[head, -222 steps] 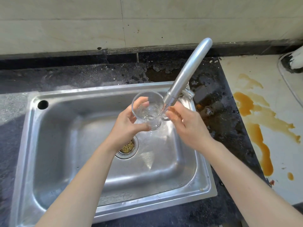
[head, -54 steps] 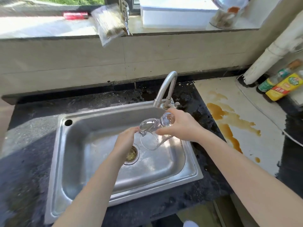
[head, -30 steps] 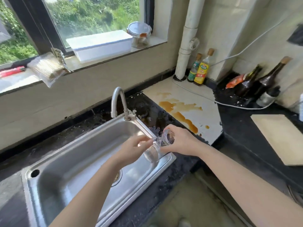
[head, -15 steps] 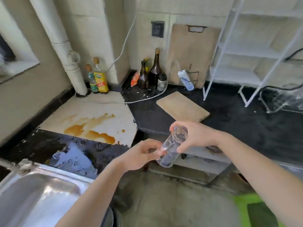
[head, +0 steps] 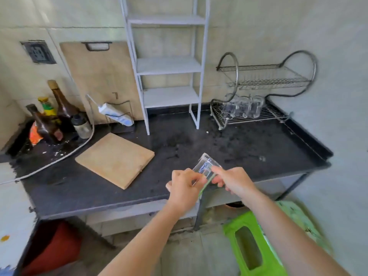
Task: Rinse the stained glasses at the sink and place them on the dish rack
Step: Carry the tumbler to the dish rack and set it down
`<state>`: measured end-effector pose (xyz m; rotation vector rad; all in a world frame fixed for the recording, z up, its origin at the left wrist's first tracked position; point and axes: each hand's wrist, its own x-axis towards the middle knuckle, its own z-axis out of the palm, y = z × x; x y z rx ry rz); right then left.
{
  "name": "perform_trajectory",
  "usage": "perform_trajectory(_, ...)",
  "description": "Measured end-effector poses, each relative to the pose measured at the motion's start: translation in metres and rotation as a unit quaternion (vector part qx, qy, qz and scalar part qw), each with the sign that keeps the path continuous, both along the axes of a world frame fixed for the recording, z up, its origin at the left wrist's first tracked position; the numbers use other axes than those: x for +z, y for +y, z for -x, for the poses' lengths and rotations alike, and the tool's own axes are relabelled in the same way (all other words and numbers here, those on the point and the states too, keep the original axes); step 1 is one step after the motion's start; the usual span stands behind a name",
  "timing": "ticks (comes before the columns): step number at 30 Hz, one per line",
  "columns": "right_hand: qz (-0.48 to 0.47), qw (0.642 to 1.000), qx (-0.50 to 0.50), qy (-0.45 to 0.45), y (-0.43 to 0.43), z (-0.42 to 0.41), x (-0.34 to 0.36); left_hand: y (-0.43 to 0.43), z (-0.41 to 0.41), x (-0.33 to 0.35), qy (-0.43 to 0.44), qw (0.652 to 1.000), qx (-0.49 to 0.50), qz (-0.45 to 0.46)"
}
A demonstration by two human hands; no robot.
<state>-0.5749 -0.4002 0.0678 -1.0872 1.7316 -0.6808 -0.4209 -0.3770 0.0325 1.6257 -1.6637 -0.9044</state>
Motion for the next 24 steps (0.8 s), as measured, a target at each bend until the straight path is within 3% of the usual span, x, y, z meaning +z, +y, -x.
perform_trajectory(5,0.0,0.991,-0.118,-0.066,-0.039,0.044,-0.006,-0.037,0.074,-0.002,-0.107,0.99,-0.013,0.088)
perform_trajectory(9,-0.025,0.978,-0.171,-0.115,-0.074,0.072,-0.016,-0.075,0.108,-0.021,-0.125,0.98,-0.037,0.15)
perform_trajectory(12,-0.014,0.979,-0.178,-0.1,-0.108,0.092,-0.017,-0.112,0.126,-0.028,-0.11,0.979,-0.055,0.165)
perform_trajectory(20,0.023,0.987,-0.159,0.029,-0.196,0.147,-0.005,-0.225,0.16,-0.015,-0.129,0.963,-0.232,0.048)
perform_trajectory(24,0.013,0.986,-0.129,0.106,-0.229,0.181,-0.01,-0.284,0.165,-0.021,-0.172,0.962,-0.208,-0.035)
